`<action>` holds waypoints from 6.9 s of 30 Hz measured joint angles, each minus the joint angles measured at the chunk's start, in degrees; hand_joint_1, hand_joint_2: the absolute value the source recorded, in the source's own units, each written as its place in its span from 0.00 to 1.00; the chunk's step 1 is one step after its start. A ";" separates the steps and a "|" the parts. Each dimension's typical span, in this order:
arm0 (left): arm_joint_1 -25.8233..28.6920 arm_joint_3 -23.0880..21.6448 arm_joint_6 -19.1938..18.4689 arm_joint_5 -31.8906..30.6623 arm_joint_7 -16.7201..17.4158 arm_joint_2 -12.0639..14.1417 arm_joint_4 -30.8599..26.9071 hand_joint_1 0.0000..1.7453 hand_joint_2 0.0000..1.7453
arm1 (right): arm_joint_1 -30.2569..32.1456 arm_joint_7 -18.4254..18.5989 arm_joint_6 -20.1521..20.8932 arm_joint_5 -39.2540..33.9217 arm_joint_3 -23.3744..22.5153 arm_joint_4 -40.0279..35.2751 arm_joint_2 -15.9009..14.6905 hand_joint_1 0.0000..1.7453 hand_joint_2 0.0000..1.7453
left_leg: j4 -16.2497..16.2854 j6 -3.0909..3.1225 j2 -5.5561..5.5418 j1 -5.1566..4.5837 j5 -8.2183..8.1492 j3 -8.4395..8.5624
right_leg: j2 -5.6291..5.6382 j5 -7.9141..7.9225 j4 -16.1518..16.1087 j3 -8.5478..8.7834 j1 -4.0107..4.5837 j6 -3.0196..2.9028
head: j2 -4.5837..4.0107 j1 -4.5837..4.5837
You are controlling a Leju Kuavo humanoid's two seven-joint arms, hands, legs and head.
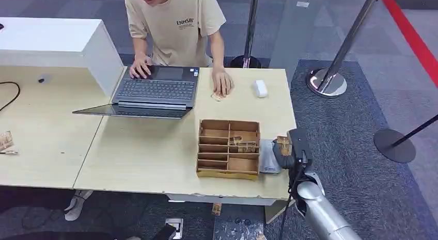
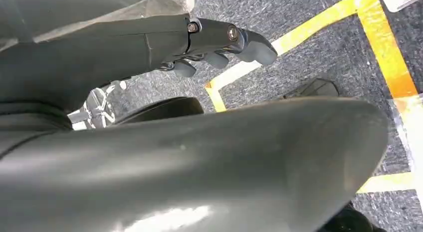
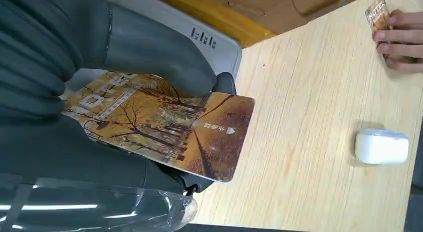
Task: Pass the card to the sensor for recognition and then transmit it.
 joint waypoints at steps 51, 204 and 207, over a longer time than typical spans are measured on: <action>1.21 0.00 1.03 -1.44 -1.97 0.02 0.00 0.00 0.00 | -4.26 8.92 -5.24 18.25 10.73 -4.36 -0.94 1.00 1.00 | 0.00 0.00 0.12 -0.02 0.00 0.42 | 0.05 0.01 -0.03 0.39 -0.04 0.00 | 0.00 0.00; -1.07 -1.01 -4.24 -9.53 1.68 0.00 0.02 0.00 0.00 | -9.36 14.66 -3.37 44.93 21.35 -16.41 -3.43 0.00 1.00 | 0.00 -0.03 0.00 0.00 0.00 0.11 | 0.01 -0.03 0.00 0.12 0.00 -0.03 | 0.00 0.00; -0.90 -1.01 -4.24 -9.64 2.19 0.00 0.02 0.00 0.00 | -9.89 14.40 -3.41 44.91 21.48 -15.02 -3.15 0.09 1.00 | 0.00 -0.03 -0.01 0.00 0.00 0.08 | 0.01 -0.03 0.00 0.09 0.00 -0.03 | 0.00 0.00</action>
